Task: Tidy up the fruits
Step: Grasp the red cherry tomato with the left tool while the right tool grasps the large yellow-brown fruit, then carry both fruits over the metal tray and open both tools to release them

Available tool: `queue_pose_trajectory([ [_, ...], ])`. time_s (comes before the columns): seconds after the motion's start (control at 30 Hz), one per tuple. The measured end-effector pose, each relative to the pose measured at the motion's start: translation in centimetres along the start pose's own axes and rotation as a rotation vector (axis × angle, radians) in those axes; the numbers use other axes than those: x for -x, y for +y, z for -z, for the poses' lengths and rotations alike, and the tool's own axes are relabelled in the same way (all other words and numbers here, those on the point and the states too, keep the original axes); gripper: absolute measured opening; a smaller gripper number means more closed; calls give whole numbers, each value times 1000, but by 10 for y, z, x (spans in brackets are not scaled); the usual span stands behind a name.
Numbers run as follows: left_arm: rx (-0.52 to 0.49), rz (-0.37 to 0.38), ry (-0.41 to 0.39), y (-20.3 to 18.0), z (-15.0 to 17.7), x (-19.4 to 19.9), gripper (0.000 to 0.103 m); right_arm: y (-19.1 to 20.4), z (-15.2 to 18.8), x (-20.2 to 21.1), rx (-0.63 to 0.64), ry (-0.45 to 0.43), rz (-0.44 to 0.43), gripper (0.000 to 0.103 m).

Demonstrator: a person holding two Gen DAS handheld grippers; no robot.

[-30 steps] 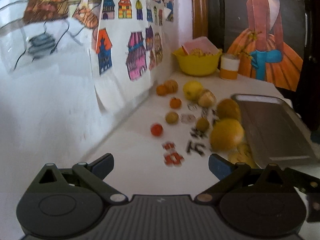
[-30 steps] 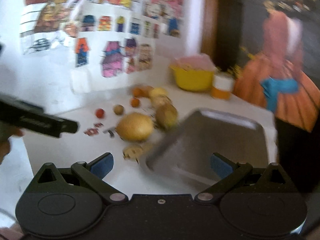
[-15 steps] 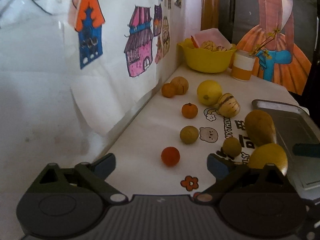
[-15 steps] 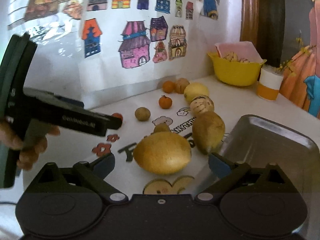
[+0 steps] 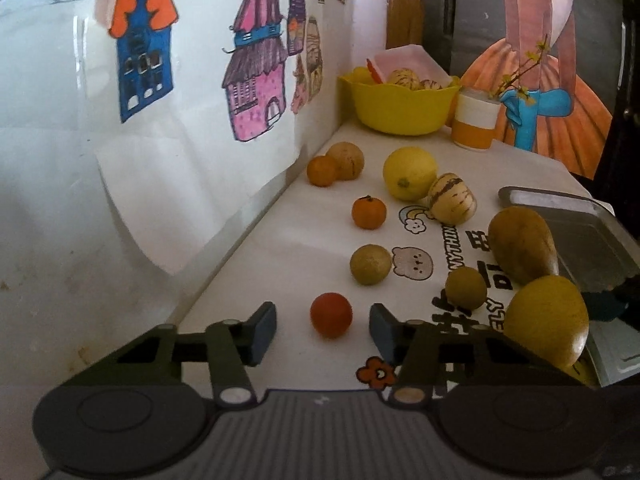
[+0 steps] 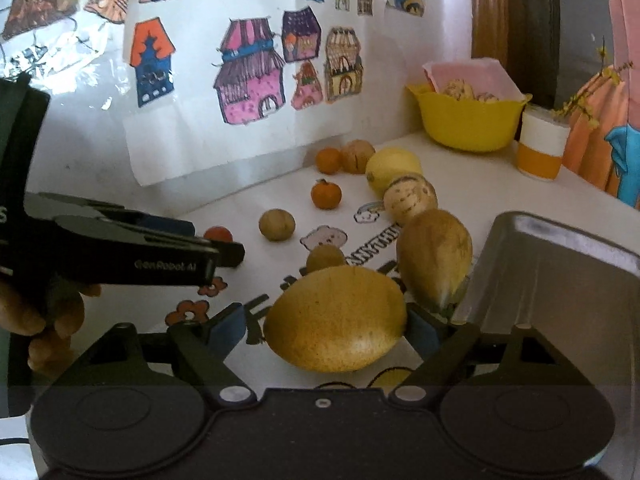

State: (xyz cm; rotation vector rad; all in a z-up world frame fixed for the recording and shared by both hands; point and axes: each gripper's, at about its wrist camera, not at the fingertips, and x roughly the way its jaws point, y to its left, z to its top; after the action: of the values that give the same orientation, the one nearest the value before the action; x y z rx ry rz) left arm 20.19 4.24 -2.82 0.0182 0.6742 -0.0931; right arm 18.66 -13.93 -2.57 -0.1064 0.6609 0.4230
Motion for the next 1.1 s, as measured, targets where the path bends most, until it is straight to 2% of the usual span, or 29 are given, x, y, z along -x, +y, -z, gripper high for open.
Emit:
queue_pose_trajectory([
  [0.07,-1,-23,0,-2,-1,-2,41,0,0,-3,-3,5,22,74],
  [0.17,13,-20,-2,-3,-2,-3,26,-2,0,-3,-26,2,19,74],
  [0.2,15,-22,-1,-4,-2,-4,24,-3,0,-2,-37,1,17,74],
  [0.47,26,20,35,-20,1,14,22,-11,6,14,-97,-44,-22,73],
  [0.7,18,50,25,-50,-7,36,22,-33,18,54,-165,-98,-36,72],
  [0.9,7,108,4,-88,-25,42,23,-66,21,89,-206,-141,-20,72],
  [1.03,7,160,-25,-120,-44,32,23,-109,5,106,-193,-140,-19,72],
  [1.1,16,191,-43,-134,-54,24,23,-130,-4,109,-147,-139,11,72],
])
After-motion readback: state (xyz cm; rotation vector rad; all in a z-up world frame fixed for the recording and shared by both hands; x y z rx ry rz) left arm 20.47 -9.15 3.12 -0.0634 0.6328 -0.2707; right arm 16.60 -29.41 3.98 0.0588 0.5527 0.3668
